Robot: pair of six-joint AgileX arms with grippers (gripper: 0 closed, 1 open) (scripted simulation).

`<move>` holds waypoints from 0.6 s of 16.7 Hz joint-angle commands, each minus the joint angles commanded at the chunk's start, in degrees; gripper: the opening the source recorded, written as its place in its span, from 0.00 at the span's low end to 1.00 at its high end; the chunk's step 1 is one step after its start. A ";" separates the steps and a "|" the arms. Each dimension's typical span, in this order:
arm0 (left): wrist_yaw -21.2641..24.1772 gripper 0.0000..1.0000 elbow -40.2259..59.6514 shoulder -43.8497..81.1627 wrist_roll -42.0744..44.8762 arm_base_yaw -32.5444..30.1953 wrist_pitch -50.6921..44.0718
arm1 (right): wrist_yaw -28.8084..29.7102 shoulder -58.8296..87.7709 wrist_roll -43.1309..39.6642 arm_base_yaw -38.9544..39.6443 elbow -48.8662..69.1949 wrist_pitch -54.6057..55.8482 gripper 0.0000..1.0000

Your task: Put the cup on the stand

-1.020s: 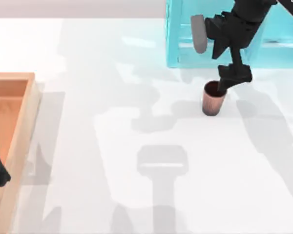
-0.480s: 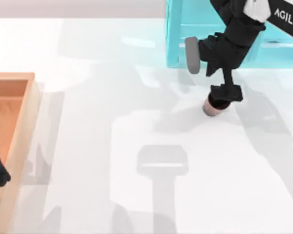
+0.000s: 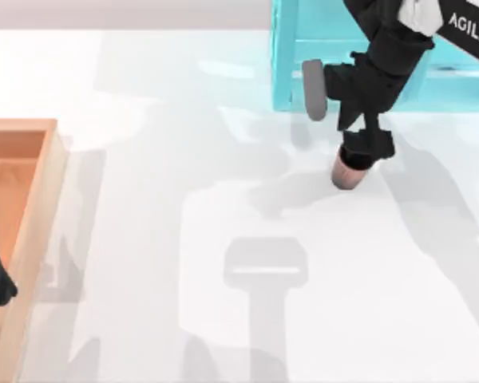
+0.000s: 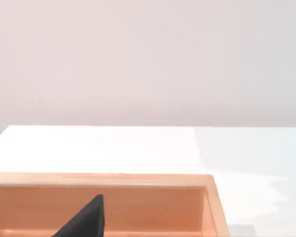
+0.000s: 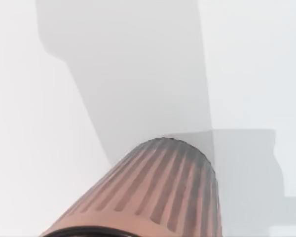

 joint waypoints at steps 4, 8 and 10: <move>0.00 1.00 0.00 0.00 0.00 0.00 0.00 | 0.00 0.00 0.00 0.00 0.00 0.00 0.25; 0.00 1.00 0.00 0.00 0.00 0.00 0.00 | 0.00 0.00 0.00 0.00 0.00 0.00 0.00; 0.00 1.00 0.00 0.00 0.00 0.00 0.00 | 0.00 0.00 0.00 0.00 0.00 0.00 0.00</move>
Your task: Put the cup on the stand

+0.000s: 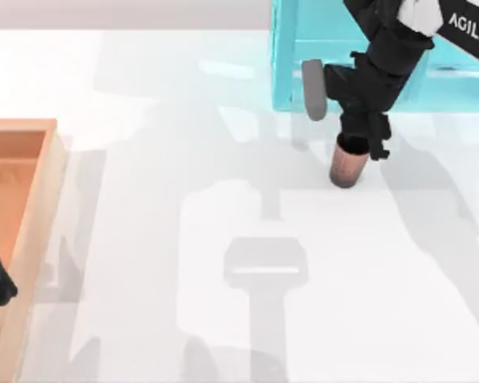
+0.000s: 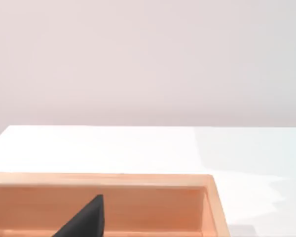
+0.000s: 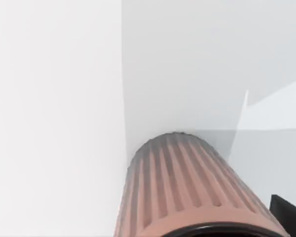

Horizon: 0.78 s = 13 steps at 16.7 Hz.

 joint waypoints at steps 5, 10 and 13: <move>0.00 1.00 0.00 0.00 0.00 0.00 0.00 | 0.00 0.00 0.00 0.00 0.00 0.00 0.00; 0.00 1.00 0.00 0.00 0.00 0.00 0.00 | 1.09 -2.88 2.47 -2.80 -3.21 0.11 0.00; 0.00 1.00 0.00 0.00 0.00 0.00 0.00 | 2.31 -10.08 7.08 -8.16 -11.02 1.20 0.00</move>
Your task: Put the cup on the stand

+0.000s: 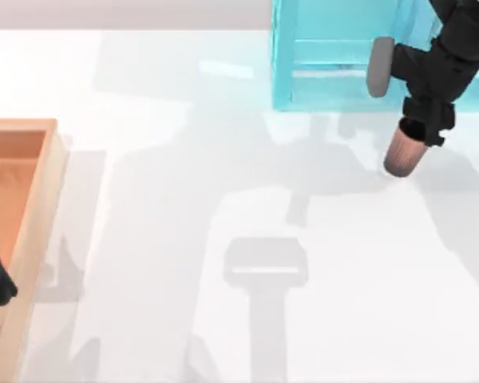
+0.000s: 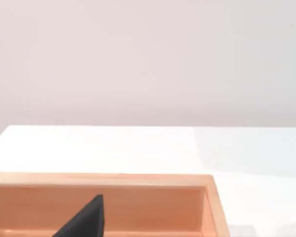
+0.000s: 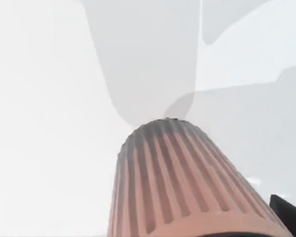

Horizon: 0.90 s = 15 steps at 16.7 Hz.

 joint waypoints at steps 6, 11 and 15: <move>0.00 1.00 0.00 0.00 0.00 0.00 0.00 | 1.66 -19.63 8.83 -11.35 -20.66 2.52 0.00; 0.00 1.00 0.00 0.00 0.00 0.00 0.00 | 4.12 -30.85 15.94 -19.81 -32.72 4.06 0.00; 0.00 1.00 0.00 0.00 0.00 0.00 0.00 | 5.35 -44.63 21.24 -27.26 -47.94 5.27 0.00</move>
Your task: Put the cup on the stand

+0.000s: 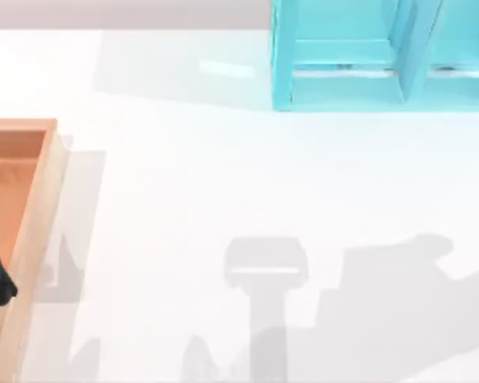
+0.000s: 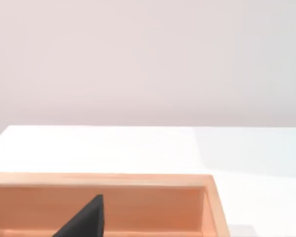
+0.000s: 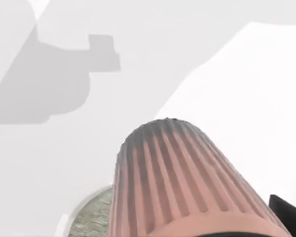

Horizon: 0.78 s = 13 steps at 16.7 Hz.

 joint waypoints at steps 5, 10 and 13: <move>0.00 1.00 0.00 0.00 0.00 0.00 0.00 | 2.15 -14.61 8.84 -11.03 -15.92 1.69 0.00; 0.00 1.00 0.00 0.00 0.00 0.00 0.00 | 3.43 -17.40 11.06 -13.47 -19.22 1.83 0.00; 0.00 1.00 0.00 0.00 0.00 0.00 0.00 | 3.31 -17.04 11.10 -13.20 -19.28 1.90 0.00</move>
